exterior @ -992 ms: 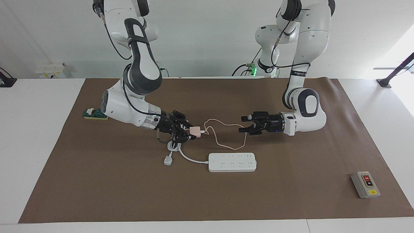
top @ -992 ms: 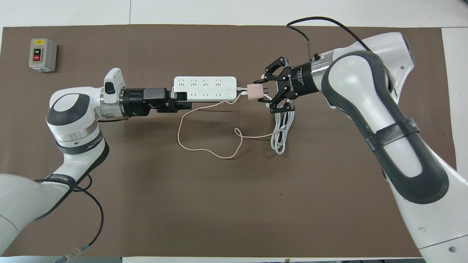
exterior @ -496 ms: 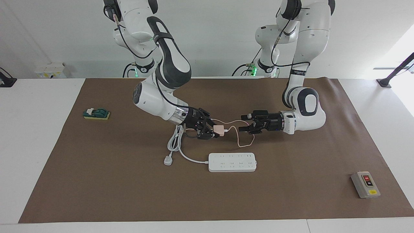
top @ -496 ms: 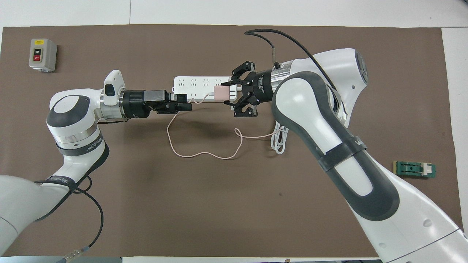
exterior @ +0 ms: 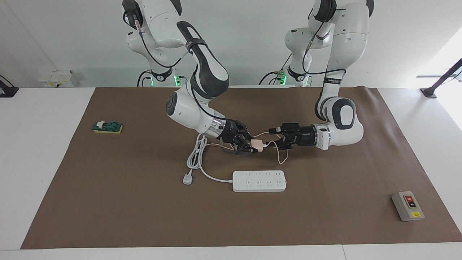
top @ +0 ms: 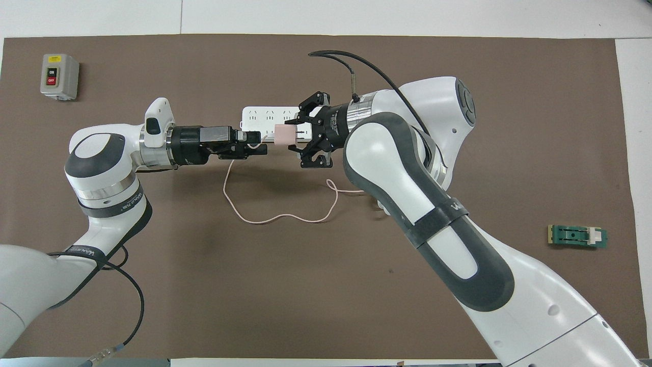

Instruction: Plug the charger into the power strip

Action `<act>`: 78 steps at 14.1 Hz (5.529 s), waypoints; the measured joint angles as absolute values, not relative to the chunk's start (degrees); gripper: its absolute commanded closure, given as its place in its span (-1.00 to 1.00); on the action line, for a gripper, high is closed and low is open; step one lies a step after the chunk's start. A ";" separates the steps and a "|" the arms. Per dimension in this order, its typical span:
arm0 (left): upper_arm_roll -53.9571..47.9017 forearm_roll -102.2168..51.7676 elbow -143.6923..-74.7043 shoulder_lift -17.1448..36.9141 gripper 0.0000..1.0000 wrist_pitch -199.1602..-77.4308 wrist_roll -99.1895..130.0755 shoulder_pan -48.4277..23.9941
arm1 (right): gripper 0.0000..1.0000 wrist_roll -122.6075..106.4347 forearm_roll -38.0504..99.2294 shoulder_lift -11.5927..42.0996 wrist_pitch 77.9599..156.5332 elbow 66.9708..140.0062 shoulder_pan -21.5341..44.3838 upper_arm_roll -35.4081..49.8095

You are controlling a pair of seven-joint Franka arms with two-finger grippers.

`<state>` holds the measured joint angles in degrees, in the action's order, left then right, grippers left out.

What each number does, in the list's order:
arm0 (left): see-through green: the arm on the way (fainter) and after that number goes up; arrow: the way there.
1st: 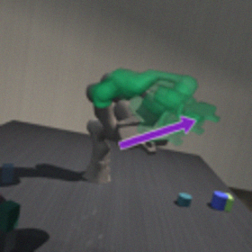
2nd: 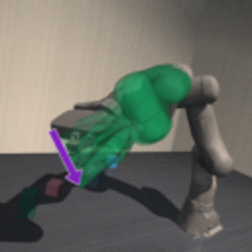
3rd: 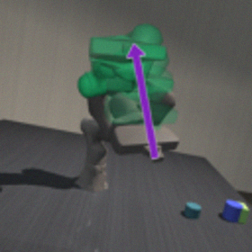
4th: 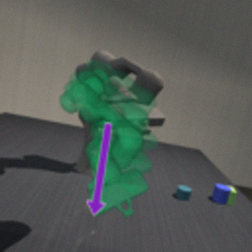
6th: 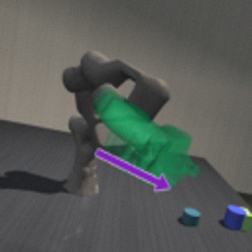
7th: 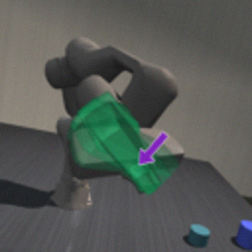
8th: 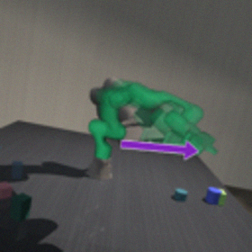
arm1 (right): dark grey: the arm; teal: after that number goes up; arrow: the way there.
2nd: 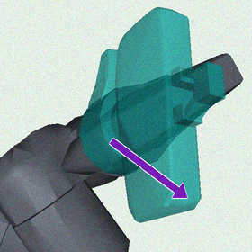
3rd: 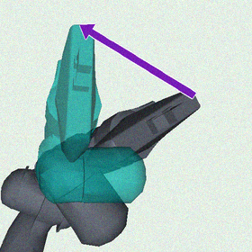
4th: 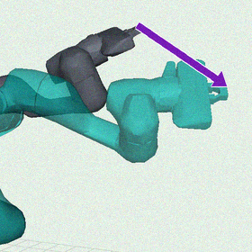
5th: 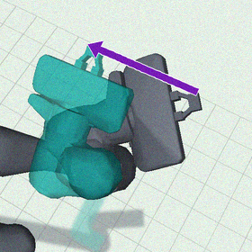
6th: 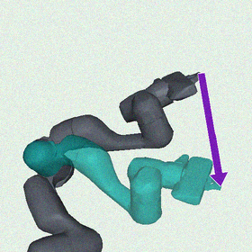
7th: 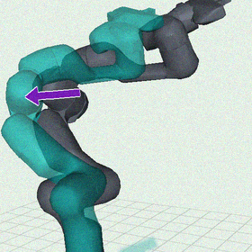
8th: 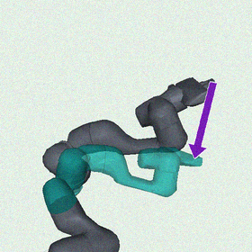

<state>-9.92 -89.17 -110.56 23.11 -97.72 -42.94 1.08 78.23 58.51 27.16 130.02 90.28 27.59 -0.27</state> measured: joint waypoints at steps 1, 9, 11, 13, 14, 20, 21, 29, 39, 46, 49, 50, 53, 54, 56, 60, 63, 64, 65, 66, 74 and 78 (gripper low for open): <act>-9.92 -89.17 -110.57 23.11 -1.00 -97.72 -42.95 1.08 | 1.00 78.28 58.57 27.17 130.02 90.20 27.93 -0.28; -9.35 -87.98 -110.56 23.09 -1.00 -93.06 -43.81 6.43 | 1.00 78.30 59.76 27.28 130.05 88.82 29.61 -0.27; -9.26 -85.64 -110.53 23.09 -1.00 -91.20 -43.94 9.44 | 1.00 78.30 59.76 27.44 130.05 88.52 29.73 -0.27; -9.21 -83.89 -110.05 23.06 -1.00 -89.72 -43.96 11.88 | 1.00 78.30 59.76 27.55 130.05 88.46 29.73 -0.33; -9.21 -82.54 -109.46 23.03 -1.00 -88.84 -43.95 13.01 | 1.00 78.30 59.76 27.57 130.05 88.45 29.73 -0.34; -9.74 -79.97 -105.30 23.00 -1.00 -87.80 -42.85 14.70 | 1.00 78.30 59.76 27.59 130.05 88.40 29.72 -0.38; -9.85 -79.96 -105.20 23.00 -1.00 -88.55 -42.84 14.04 | 1.00 78.30 59.76 27.59 130.05 88.40 29.72 -0.38; -10.29 -83.77 -105.19 23.35 -1.00 -97.60 -42.82 5.31 | 1.00 78.30 59.76 27.60 130.05 88.39 29.66 -0.50; -10.82 -85.82 -105.49 26.11 -1.00 -97.80 -44.37 3.26 | 1.00 78.30 60.73 27.60 130.05 88.34 29.58 -0.62; -11.26 -86.65 -106.15 26.09 -1.00 -97.29 -44.37 3.26 | 1.00 78.30 60.75 27.61 130.05 88.33 29.54 -0.65; -11.34 -86.70 -106.13 25.92 -1.00 -96.43 -44.30 3.26 | 1.00 78.30 60.75 27.61 130.05 88.33 29.54 -0.66; -11.48 -86.71 -106.13 25.88 -1.00 -96.16 -44.27 3.26 | 1.00 78.30 60.75 27.61 130.05 88.33 29.54 -0.66; -11.85 -86.82 -106.13 25.85 -1.00 -96.03 -44.24 3.26 | 1.00 78.30 60.75 27.61 130.05 88.32 29.53 -0.66; -11.91 -86.88 -106.13 25.85 -1.00 -96.01 -44.23 3.26 | 1.00 78.30 60.75 27.61 130.05 88.32 29.53 -0.66; -11.96 -86.92 -106.13 25.85 -0.99 -96.00 -44.22 3.26 | 1.00 78.30 60.78 27.61 130.05 88.31 29.53 -0.66; -12.01 -86.94 -106.13 25.85 -0.55 -96.00 -44.19 3.26 | 1.00 78.30 61.90 27.61 130.05 88.31 29.53 -0.67; -12.05 -86.97 -106.13 25.85 0.59 -96.00 -44.04 3.26 | 1.00 78.30 61.91 27.61 130.05 88.31 29.53 -0.67; -12.05 -86.97 -106.13 25.85 0.77 -96.00 -44.03 3.26 | 1.00 78.30 61.91 27.61 130.05 88.30 29.53 -0.67; -12.06 -86.98 -106.13 25.85 1.00 -96.00 -44.02 3.26 | 1.00 78.30 61.91 27.61 130.05 88.30 29.53 -0.67; -12.05 -86.95 -106.14 25.86 1.00 -96.04 -44.01 3.26 | 1.00 78.30 61.95 27.60 130.05 88.27 29.53 -0.68; -11.89 -87.08 -105.97 25.67 1.00 -94.67 -43.87 3.45 | -1.00 80.57 62.01 27.71 130.08 87.88 29.47 -0.81; -11.83 -87.08 -105.87 25.64 1.00 -94.48 -43.74 3.49 | -1.00 81.42 62.01 27.69 129.87 87.63 28.24 -1.34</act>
